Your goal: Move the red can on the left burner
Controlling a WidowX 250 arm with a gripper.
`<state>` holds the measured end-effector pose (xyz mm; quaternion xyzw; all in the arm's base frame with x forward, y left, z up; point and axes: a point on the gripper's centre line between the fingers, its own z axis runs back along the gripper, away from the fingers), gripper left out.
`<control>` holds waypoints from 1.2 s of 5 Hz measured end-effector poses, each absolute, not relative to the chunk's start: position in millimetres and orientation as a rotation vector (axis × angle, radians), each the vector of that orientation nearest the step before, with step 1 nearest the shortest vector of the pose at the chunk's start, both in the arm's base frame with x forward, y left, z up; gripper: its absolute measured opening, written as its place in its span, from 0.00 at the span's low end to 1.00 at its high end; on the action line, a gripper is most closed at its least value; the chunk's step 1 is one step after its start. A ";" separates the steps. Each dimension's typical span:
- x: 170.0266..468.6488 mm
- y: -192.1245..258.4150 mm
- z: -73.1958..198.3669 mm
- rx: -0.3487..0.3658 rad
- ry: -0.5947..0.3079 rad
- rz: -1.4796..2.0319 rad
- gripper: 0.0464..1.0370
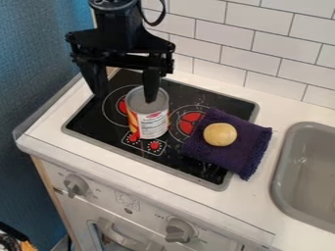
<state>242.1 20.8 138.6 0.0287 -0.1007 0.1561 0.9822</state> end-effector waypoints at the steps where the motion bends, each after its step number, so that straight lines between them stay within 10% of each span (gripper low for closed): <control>1: 242.2 19.5 132.5 0.055 -0.179 0.314 0.96; 6: 298.6 35.6 18.1 0.063 -0.103 0.514 0.96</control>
